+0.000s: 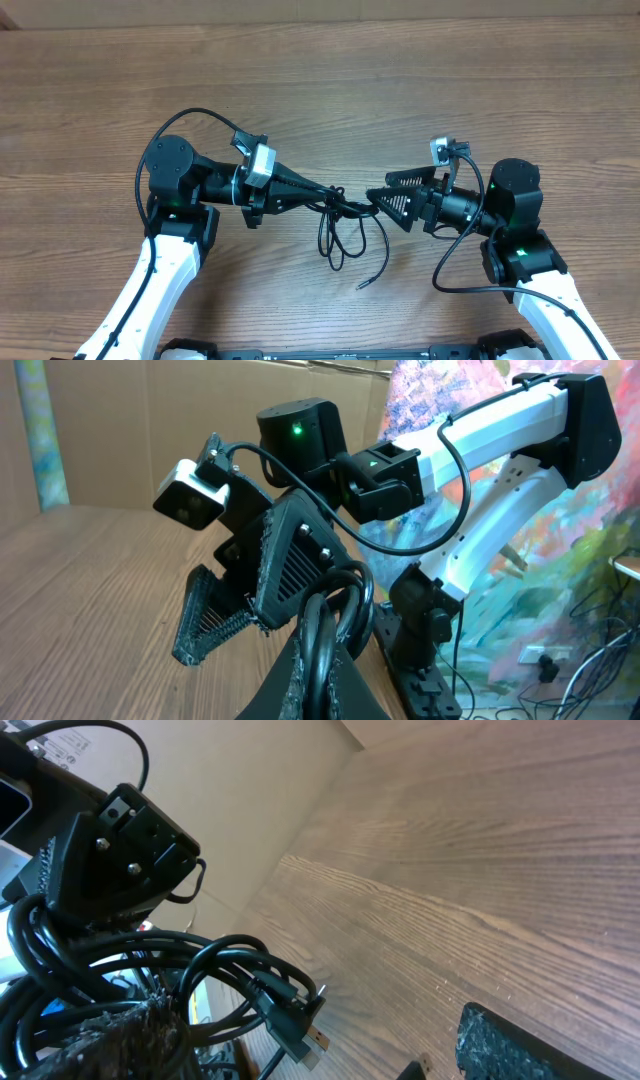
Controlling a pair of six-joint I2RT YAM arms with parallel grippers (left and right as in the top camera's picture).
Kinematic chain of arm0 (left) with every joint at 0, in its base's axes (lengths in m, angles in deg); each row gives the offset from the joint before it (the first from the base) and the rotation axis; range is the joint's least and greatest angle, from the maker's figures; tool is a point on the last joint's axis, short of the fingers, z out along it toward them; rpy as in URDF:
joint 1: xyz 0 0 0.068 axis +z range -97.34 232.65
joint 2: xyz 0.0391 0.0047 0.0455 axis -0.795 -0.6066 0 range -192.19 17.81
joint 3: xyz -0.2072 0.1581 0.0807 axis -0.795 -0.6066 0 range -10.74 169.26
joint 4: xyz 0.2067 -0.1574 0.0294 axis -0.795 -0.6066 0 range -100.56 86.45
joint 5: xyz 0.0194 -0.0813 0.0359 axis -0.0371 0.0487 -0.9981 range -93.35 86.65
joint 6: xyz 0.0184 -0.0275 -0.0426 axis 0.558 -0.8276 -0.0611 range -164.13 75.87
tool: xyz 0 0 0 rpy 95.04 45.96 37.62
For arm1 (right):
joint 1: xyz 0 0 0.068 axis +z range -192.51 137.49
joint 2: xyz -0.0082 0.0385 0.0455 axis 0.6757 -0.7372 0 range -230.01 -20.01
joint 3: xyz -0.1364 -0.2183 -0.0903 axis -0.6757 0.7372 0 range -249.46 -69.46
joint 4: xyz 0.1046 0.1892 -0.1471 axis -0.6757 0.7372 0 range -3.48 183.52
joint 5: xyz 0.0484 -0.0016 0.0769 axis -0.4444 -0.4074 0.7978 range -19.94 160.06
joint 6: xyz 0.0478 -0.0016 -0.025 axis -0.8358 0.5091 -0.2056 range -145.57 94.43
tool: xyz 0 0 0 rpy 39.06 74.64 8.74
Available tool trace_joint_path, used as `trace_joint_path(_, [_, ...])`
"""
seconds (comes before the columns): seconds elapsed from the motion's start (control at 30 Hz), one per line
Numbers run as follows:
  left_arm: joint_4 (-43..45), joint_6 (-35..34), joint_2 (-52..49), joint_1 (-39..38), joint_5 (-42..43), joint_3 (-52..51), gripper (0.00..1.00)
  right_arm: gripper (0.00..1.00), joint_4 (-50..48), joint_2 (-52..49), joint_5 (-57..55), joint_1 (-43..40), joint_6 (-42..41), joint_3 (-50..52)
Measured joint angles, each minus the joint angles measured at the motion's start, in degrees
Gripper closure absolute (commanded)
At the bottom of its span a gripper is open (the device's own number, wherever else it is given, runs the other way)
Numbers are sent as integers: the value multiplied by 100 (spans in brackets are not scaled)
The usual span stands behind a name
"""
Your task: Untangle cables
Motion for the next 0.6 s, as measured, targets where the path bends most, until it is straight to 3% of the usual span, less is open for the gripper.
trace_joint_path(0.33, [-2,4,0,70,-50,0,96,9,-1550,-15,599,2,24,-9])
trace_joint_path(0.6, [-4,70,0,70,-46,0,96,9,-2190,-15,1213,0,24,-9])
